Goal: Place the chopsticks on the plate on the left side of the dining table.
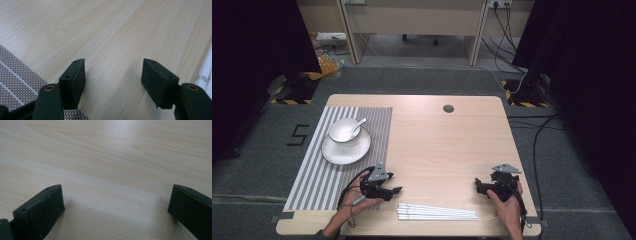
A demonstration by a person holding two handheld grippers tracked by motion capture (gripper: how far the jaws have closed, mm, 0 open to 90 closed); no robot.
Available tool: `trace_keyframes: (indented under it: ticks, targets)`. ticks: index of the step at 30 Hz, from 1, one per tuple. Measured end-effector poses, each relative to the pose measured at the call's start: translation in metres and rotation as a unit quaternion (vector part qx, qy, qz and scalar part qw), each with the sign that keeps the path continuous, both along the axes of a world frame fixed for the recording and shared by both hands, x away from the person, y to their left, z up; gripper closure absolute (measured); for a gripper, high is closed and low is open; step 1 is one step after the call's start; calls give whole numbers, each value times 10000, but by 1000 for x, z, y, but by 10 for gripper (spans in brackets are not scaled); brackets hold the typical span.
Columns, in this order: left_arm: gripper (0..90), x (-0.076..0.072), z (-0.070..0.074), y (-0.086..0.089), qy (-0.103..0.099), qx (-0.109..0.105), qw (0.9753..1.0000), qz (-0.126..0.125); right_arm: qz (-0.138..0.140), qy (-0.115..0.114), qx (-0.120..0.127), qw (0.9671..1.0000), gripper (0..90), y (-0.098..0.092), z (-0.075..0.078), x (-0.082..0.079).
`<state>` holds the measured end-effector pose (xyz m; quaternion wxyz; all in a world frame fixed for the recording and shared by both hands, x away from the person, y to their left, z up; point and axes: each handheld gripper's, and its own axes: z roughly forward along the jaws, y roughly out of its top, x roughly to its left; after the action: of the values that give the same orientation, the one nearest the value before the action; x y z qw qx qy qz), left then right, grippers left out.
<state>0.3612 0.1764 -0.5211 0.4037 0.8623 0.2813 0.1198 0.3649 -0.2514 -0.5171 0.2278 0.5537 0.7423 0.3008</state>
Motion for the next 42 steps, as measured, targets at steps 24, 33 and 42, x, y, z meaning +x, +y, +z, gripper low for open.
trace_keyframes:
  ticks: [24, 33, 42]
  targets:
    - [346, 0, 19, -5, 187, 25, 9992, -363, 14, -8, 0, 10000, 3, -1, 0, 0]
    - [339, -10, 33, -29, 280, 291, 9933, -1080, 17, -8, -2, 10000, 3, -1, 0, 1]
    - [352, -11, 37, -48, 290, 818, 9839, -1564, 28, -12, -7, 10000, 3, -1, 0, 1]
